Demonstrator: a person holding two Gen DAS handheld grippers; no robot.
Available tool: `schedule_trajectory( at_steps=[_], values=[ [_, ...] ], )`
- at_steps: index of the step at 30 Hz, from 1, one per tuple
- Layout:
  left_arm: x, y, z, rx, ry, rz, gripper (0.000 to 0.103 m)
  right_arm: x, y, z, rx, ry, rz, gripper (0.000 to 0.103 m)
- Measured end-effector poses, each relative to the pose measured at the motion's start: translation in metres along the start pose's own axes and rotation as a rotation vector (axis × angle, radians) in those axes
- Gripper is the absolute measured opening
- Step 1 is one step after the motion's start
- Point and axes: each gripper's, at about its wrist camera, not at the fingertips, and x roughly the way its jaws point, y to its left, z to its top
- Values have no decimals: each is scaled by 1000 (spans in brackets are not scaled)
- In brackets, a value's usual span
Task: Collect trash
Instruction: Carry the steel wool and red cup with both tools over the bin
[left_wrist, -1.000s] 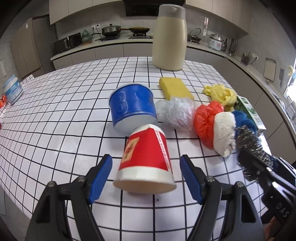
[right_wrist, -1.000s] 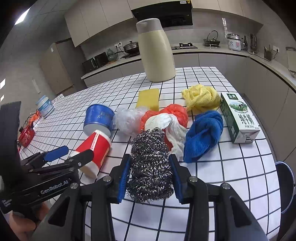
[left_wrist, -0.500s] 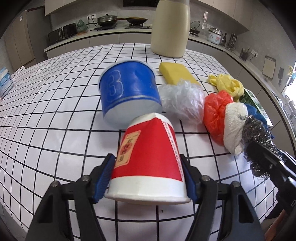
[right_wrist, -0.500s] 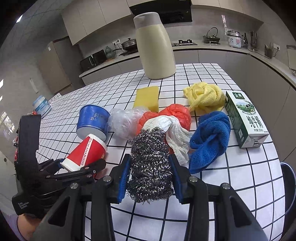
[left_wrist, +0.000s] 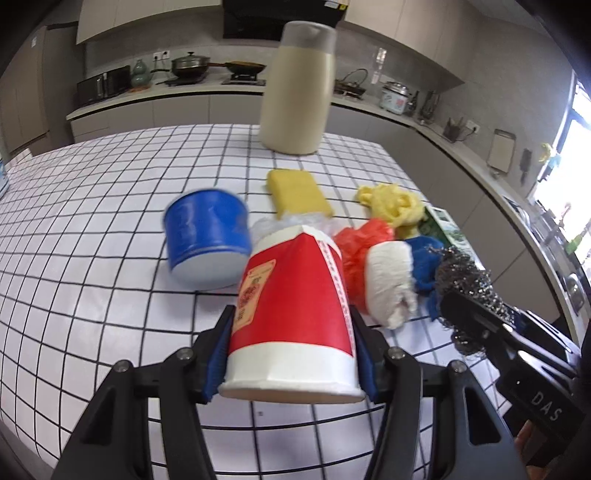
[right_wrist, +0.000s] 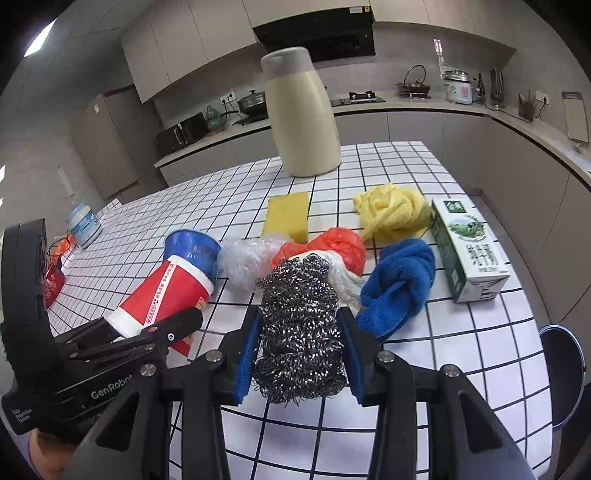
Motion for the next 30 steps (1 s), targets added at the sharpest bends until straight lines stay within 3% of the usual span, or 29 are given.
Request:
schedule_trajectory(
  at_steps=[9,17,23,30],
  values=[
    [3,-44,7,64,-4,-87,58,-31,-33,0,64,-42,-73,44],
    [7,-99,4,77,-16,-72,58,-50,-78,-3,88,-61,-75,44],
    [15,-162,1,67,-22,-44,58,-71,-136,1,77,-64,-47,44],
    [32,-242,2,76,-13,-79,58,-104,-222,4,75,-77,-68,44]
  ],
)
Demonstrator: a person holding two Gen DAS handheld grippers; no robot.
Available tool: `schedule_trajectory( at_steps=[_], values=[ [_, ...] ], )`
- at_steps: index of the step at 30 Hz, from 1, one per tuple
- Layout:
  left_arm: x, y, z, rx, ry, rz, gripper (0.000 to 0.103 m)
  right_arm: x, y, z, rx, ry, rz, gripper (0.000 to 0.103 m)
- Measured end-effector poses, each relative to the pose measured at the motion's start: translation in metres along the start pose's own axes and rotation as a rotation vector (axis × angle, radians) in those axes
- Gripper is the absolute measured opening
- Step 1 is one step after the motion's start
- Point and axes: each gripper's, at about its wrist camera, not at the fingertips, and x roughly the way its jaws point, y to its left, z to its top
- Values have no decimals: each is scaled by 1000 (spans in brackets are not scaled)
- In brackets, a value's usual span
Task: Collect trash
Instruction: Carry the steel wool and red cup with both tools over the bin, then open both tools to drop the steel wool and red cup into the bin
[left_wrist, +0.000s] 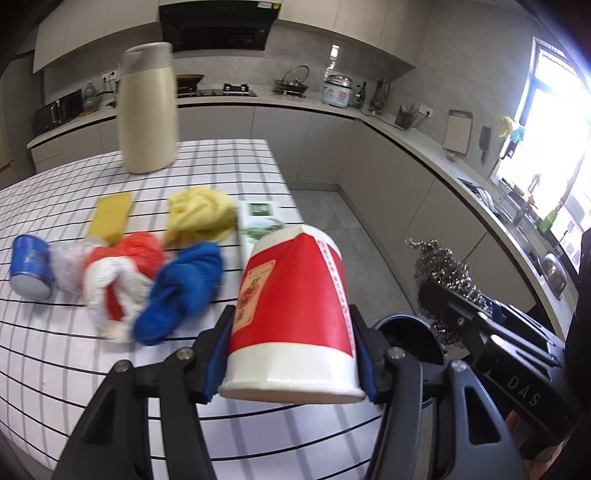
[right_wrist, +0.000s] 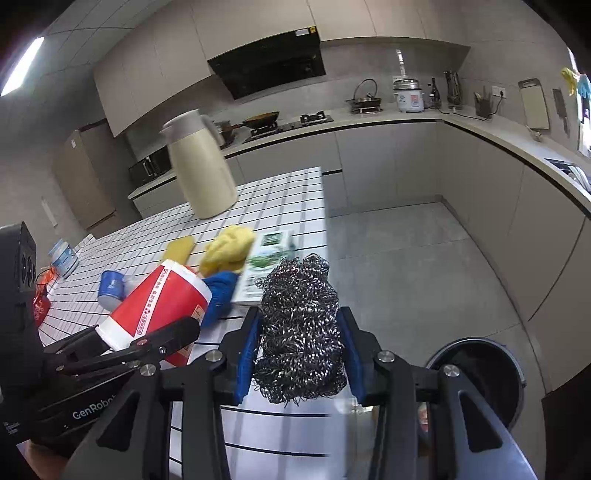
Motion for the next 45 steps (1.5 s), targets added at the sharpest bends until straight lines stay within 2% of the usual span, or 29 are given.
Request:
schedule_trajectory(
  at_steps=[7,13,20,26,34,41,44,45],
  values=[
    [31,-75,3,59,42,-76,58,-28,-90,3,76,-10,-74,44],
    [60,-126,-1,87,108,-146,58,-47,-154,-6,139,-2,-142,44],
    [90,-172,-17,119,197,-188,58,-61,-219,-25,200,28,-212,44],
    [118,-188,-37,115,261,-169,58,-48,-255,-46,238,81,-221,44],
    [160,-192,-68,69,338,-114,60,-4,-284,-76,241,158,-193,44],
    [183,-197,-77,55,359,-75,66,34,-307,-91,236,212,-181,44],
    [193,-197,-77,44,378,-67,71,50,-312,-92,244,223,-166,48],
    [197,-198,-77,43,386,-63,75,54,-313,-92,246,225,-166,56]
  ],
)
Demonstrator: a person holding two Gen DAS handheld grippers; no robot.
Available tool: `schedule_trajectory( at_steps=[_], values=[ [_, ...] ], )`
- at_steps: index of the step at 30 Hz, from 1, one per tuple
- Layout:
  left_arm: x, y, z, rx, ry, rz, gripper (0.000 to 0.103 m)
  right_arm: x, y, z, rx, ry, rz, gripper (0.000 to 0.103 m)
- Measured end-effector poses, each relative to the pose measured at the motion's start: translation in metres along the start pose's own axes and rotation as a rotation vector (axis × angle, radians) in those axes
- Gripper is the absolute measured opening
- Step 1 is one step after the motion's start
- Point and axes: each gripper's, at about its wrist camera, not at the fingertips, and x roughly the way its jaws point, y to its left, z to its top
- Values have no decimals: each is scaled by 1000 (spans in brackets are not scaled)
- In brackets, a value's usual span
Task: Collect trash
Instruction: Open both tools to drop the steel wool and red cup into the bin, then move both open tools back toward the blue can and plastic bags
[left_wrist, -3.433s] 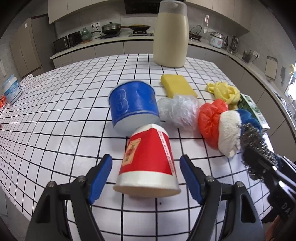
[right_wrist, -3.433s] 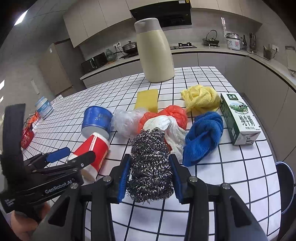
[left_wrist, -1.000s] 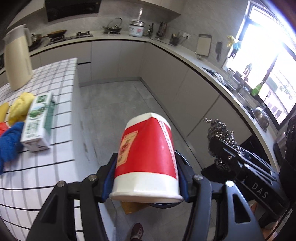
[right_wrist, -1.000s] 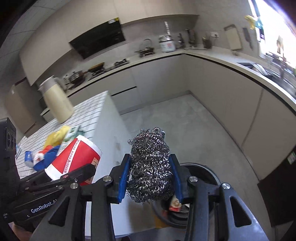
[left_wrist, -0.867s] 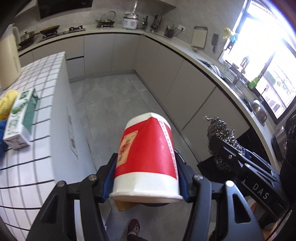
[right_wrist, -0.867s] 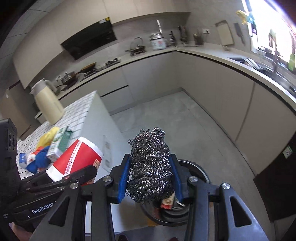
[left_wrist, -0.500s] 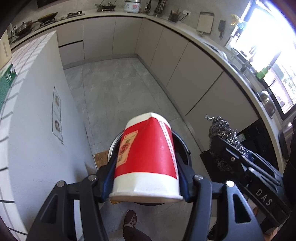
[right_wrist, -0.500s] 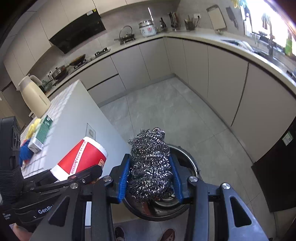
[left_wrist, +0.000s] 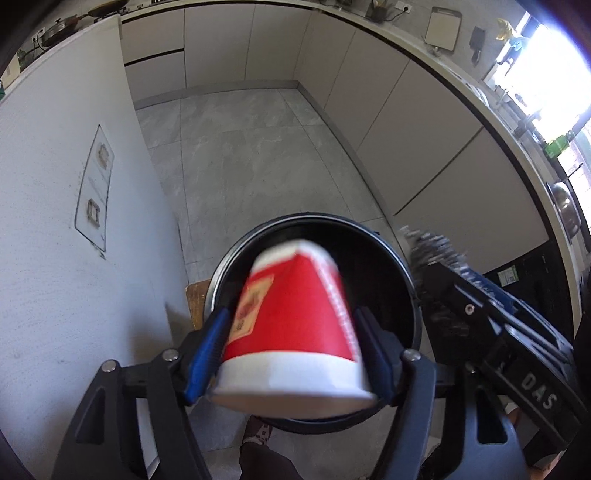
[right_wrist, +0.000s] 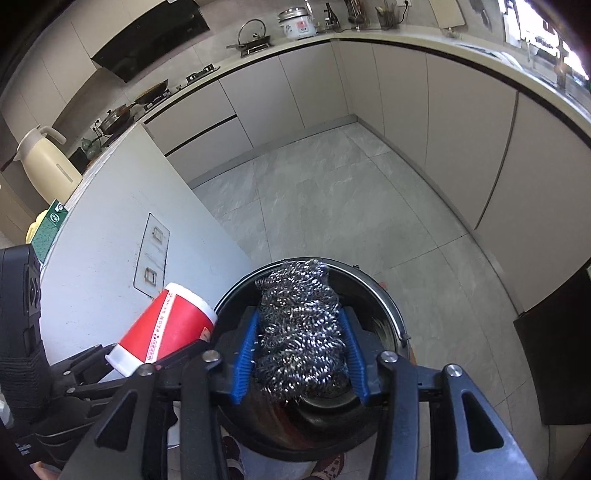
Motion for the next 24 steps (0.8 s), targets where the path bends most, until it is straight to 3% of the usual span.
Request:
schedule_trajectory(
  at_steps=[1,2,6,13,24],
  values=[
    [2,0,2,-2,7,1,76,3,-2,1,0,1,-8,68],
    [3,0,4,-3,7,3,76,5,-3,3,-3,-5,-16,70],
    [-10,-5,9,7,-37,27,77,-2,-3,7,-8,-38,-35,71],
    [-68,-9,17,44,-127,93,77,-39,3,22,13,-75,-36,71],
    [-149,17,18,11,-224,111,77,-93,56,36,-46,-97,-40,73]
  ],
)
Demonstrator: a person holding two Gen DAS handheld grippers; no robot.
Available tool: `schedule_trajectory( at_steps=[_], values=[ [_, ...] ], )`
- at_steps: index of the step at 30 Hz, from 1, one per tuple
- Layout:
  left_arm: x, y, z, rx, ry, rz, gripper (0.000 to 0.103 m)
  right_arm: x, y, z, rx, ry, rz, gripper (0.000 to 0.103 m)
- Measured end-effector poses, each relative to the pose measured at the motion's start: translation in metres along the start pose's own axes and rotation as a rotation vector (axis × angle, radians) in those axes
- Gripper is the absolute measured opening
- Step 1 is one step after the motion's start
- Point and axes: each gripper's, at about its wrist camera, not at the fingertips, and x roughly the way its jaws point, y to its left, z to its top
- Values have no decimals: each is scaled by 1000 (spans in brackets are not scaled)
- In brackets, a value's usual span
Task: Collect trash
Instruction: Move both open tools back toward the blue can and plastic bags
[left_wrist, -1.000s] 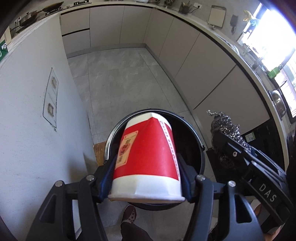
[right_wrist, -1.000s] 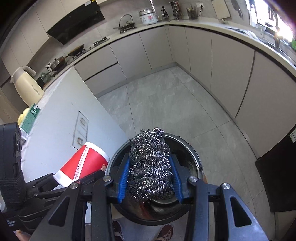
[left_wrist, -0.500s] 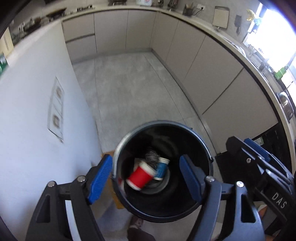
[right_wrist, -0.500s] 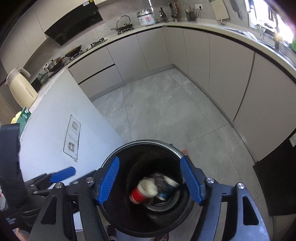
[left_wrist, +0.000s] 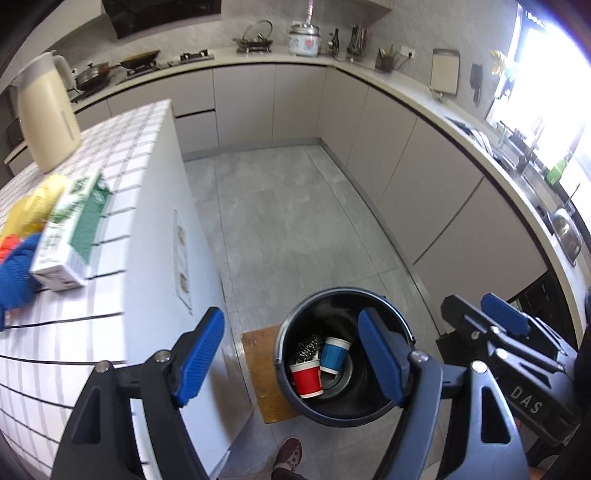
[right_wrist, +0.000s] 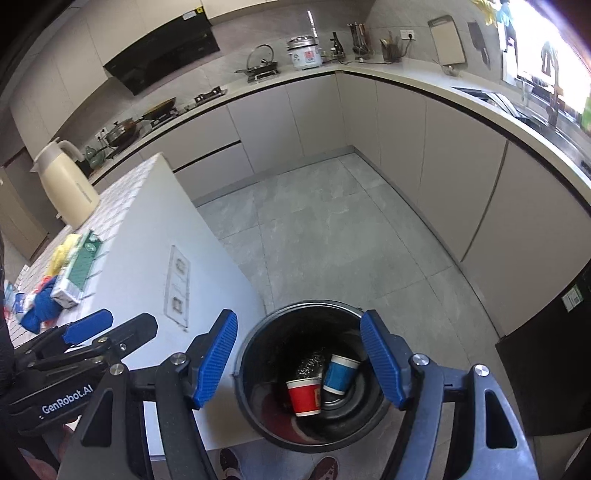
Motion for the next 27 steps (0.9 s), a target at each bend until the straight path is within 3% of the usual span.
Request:
schedule_trajectory(
  at_steps=[12,27],
  values=[
    [-47,90,-2,-76,-93,79,77,-27,102,2,-101,-62,128,77],
    [-84,240,-14,-196,-146,223,77,-11,252,-1,-212,-61,207,78]
  ],
)
